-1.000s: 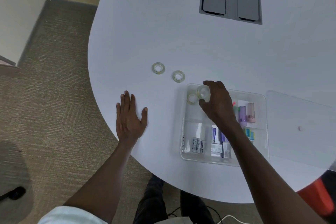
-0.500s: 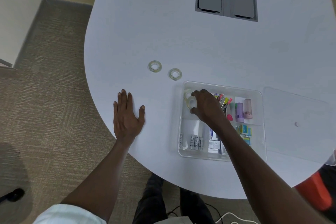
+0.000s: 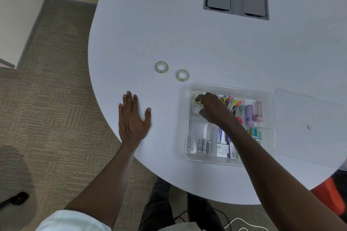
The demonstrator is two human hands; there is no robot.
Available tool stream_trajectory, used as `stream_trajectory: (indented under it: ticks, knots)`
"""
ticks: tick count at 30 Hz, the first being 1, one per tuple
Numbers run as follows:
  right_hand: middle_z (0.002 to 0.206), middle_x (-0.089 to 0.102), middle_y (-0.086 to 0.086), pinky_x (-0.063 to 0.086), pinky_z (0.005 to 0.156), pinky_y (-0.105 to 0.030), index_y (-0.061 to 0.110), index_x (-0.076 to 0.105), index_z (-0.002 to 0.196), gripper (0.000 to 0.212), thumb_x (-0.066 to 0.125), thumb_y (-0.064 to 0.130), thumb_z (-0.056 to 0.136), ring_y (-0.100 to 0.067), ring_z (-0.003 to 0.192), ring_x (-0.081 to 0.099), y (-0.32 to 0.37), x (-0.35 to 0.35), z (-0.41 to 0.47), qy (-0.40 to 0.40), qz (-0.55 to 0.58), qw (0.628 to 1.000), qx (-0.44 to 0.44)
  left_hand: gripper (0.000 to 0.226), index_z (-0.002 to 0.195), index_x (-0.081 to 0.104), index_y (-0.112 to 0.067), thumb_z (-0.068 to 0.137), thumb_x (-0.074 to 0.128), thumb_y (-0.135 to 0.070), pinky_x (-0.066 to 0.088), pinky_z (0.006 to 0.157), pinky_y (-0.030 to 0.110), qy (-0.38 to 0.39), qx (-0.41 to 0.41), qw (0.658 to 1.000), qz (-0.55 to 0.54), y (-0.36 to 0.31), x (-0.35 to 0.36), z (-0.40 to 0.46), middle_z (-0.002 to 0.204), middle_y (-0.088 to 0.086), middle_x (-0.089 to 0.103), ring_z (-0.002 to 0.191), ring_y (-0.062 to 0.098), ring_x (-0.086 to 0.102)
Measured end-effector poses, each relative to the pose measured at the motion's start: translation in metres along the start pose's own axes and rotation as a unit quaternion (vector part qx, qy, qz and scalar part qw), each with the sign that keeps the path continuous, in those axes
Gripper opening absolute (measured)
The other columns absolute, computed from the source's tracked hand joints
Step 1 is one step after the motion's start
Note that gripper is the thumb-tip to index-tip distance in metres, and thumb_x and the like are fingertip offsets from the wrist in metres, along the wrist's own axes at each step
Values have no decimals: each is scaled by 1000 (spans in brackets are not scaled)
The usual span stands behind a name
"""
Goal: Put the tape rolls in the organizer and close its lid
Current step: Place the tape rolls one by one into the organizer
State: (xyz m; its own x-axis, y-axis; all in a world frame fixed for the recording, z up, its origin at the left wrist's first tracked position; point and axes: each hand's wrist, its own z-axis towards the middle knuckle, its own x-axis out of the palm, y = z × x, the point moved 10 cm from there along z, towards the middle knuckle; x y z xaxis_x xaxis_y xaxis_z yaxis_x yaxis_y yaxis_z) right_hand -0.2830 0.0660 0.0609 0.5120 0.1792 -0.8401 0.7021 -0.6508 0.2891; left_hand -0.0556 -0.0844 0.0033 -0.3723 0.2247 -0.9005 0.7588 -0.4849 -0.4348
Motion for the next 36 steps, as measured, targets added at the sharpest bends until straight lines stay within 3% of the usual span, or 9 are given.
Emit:
stream_trajectory:
  ticks: [7, 16, 18, 21, 23, 27, 29, 32, 36]
  knots:
    - [109, 58, -20, 48, 82, -32, 8, 72, 106, 29, 58, -6, 85, -35, 98, 63, -4, -5, 2, -21, 30, 999, 5, 71, 156, 31, -8, 100, 43, -50, 14, 129, 42, -1, 0, 1000, 2, 2, 2, 1, 169, 9, 19, 159, 21, 11]
    - [102, 64, -20, 47, 81, -31, 4, 73, 98, 32, 53, -13, 81, -34, 96, 62, -6, -11, 4, -67, 78, 995, 18, 70, 155, 33, -7, 100, 44, -49, 15, 129, 41, 0, -1, 1000, 7, -1, -1, 0, 168, 11, 21, 158, 23, 14]
    - [99, 64, -22, 49, 81, -36, 1, 73, 92, 29, 52, -14, 78, -35, 94, 62, -11, -17, 3, -94, 96, 990, 38, 70, 155, 33, -6, 100, 45, -49, 15, 129, 42, 3, -2, 1000, 4, -1, -1, 0, 168, 11, 21, 158, 23, 13]
    - [93, 69, -19, 49, 78, -32, 1, 72, 87, 26, 50, -12, 78, -31, 89, 64, -12, -37, -3, -174, 115, 977, 54, 70, 155, 33, -6, 100, 46, -48, 16, 129, 43, 4, -4, 1000, 1, -2, -2, 0, 168, 11, 21, 158, 23, 14]
    - [87, 71, -14, 47, 75, -29, 3, 71, 86, 24, 50, -8, 79, -28, 84, 65, -6, -57, -10, -241, 123, 962, 42, 70, 155, 33, -6, 100, 47, -47, 16, 129, 44, 2, -4, 1000, -2, -2, -3, 0, 168, 11, 22, 158, 23, 14]
    - [85, 69, -12, 52, 75, -38, 4, 67, 87, 19, 52, -4, 78, -27, 81, 63, 20, -85, -5, -305, 137, 942, -12, 70, 155, 33, -7, 100, 46, -48, 16, 129, 43, 7, -6, 1000, -1, -2, -1, 0, 168, 11, 20, 158, 23, 13]
    - [91, 68, -13, 51, 79, -40, 4, 67, 95, 18, 56, 1, 81, -29, 87, 62, 34, -87, 11, -288, 113, 950, -38, 70, 155, 32, -7, 100, 46, -48, 16, 129, 43, 7, -6, 1000, -1, -2, -1, 1, 168, 10, 20, 159, 23, 13]
    - [112, 60, -19, 47, 91, -42, 2, 59, 119, 35, 61, 13, 85, -36, 106, 57, 50, -70, 47, -188, 39, 979, -62, 70, 155, 33, -6, 100, 47, -47, 15, 129, 43, 3, -7, 1000, -6, -2, -2, 1, 168, 11, 20, 158, 23, 14]
    - [123, 50, -23, 49, 93, -43, 0, 47, 130, 46, 58, 17, 88, -39, 110, 56, 56, -43, 85, -79, -70, 994, -41, 70, 156, 32, -7, 100, 45, -48, 14, 129, 41, 3, -10, 1000, -4, -1, -2, 1, 168, 10, 20, 159, 22, 13]
